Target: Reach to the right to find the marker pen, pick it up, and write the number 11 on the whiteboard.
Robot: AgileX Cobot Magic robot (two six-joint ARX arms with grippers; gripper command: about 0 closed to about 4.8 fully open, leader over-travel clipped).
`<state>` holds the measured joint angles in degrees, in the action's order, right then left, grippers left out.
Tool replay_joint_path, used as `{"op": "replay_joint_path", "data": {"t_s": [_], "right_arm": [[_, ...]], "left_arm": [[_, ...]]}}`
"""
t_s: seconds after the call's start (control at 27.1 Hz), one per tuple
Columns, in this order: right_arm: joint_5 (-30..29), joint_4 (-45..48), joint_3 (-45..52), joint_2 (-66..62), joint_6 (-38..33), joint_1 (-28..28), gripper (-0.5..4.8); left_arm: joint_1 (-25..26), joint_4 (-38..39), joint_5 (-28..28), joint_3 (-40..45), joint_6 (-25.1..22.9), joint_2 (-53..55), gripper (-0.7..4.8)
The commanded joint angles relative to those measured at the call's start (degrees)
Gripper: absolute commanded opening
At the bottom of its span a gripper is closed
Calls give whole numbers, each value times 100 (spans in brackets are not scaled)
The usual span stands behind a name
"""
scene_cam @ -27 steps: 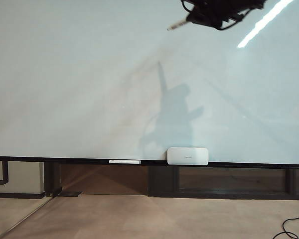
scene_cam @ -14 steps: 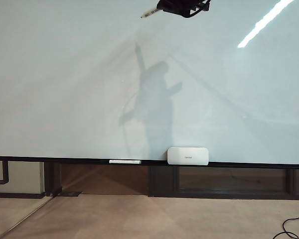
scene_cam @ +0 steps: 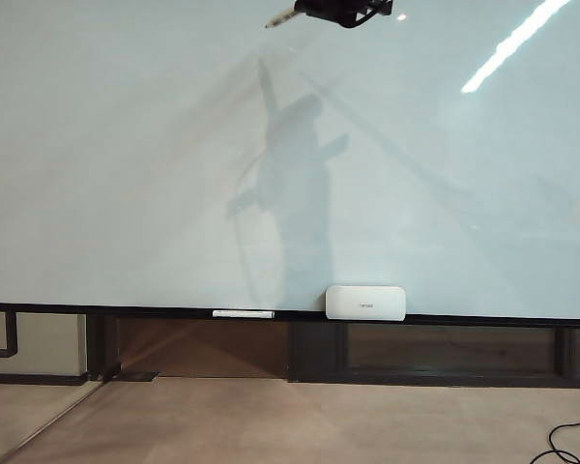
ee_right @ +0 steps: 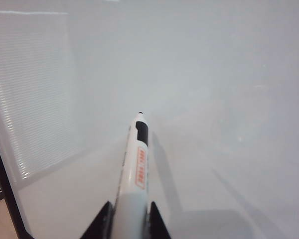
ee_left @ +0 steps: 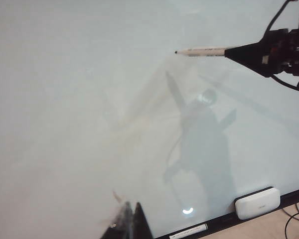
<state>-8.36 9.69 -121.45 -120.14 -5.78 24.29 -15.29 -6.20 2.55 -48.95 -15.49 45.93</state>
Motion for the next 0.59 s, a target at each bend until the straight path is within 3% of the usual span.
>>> {"op": "replay_joint_path", "data": {"t_s": [0.04, 0.33, 0.48, 0.59], "right_arm": [[87, 61, -295, -52, -22, 31, -3], [273, 101, -614, -323, -20, 28, -3], [857, 205, -688, -450, -11, 26, -3], [885, 426, -686, -466, 0, 26, -3]], "left_arm": [[-2, -22, 415, -33, -59, -9, -5], [-2, -15, 739, -33, -59, -7, -6], [-2, 9, 907, -33, -33, -7, -6], [-2, 17, 909, -31, -37, -9, -6]]}}
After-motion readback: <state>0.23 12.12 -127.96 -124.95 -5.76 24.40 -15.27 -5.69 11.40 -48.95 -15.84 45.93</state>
